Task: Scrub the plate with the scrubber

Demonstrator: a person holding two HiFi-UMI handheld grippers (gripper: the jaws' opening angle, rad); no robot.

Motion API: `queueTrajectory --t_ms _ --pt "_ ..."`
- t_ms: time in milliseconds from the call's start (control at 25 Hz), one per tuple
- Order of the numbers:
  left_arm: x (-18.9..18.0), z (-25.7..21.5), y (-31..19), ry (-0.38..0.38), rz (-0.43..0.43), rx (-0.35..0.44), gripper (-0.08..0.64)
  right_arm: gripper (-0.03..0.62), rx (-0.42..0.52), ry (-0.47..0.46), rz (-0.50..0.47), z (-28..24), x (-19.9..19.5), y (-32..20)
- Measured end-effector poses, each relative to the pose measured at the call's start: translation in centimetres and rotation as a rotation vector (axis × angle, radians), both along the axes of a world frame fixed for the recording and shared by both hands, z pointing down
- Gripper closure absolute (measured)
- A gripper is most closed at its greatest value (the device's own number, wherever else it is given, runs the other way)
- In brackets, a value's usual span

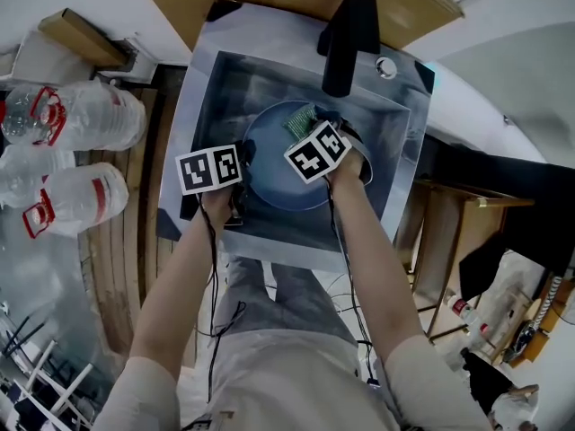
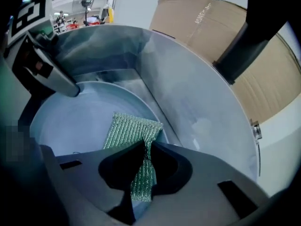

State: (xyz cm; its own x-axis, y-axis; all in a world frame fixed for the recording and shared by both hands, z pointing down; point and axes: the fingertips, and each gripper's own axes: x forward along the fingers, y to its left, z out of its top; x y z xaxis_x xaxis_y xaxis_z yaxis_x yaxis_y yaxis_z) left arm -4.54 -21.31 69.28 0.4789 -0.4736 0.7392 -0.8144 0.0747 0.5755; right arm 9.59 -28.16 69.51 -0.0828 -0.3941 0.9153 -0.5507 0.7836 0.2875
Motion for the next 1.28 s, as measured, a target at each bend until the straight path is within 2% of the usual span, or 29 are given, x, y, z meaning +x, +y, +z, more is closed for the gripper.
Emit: queueTrajectory --t_ms 80,240,480,720,920,1040,1160,1280 --pt "0.0 -0.5 -0.1 -0.008 0.004 0.008 0.434 0.517 -0.009 0.035 0.014 -0.5 1.6 0.6" --pt "-0.1 -2.2 0.0 -0.042 0.013 0.032 0.42 0.514 -0.006 -0.021 0.088 -2.8 3.3 2.3" --pt "-0.9 -7.3 0.5 -0.071 0.031 0.111 0.454 0.509 -0.003 -0.265 0.18 -8.5 2.8 4.4" --pt "-0.3 -14.5 0.8 -0.084 0.146 0.247 0.469 0.508 0.079 -0.436 0.175 -16.0 1.4 6.3" --pt "-0.6 -19.6 1.9 -0.11 0.218 0.345 0.494 0.508 0.176 -0.587 0.184 -23.2 0.3 8.0" --pt "-1.4 -22.8 2.4 -0.113 0.221 0.413 0.515 0.508 0.266 -0.68 0.178 -28.0 -0.2 8.6" --pt "-2.3 -25.8 2.8 -0.131 0.222 0.482 0.523 0.508 0.364 -0.734 0.17 -32.4 -0.3 9.4" --pt "-3.0 -29.2 3.6 -0.213 0.265 0.573 0.526 0.508 0.449 -0.779 0.166 -36.5 -0.3 10.5"
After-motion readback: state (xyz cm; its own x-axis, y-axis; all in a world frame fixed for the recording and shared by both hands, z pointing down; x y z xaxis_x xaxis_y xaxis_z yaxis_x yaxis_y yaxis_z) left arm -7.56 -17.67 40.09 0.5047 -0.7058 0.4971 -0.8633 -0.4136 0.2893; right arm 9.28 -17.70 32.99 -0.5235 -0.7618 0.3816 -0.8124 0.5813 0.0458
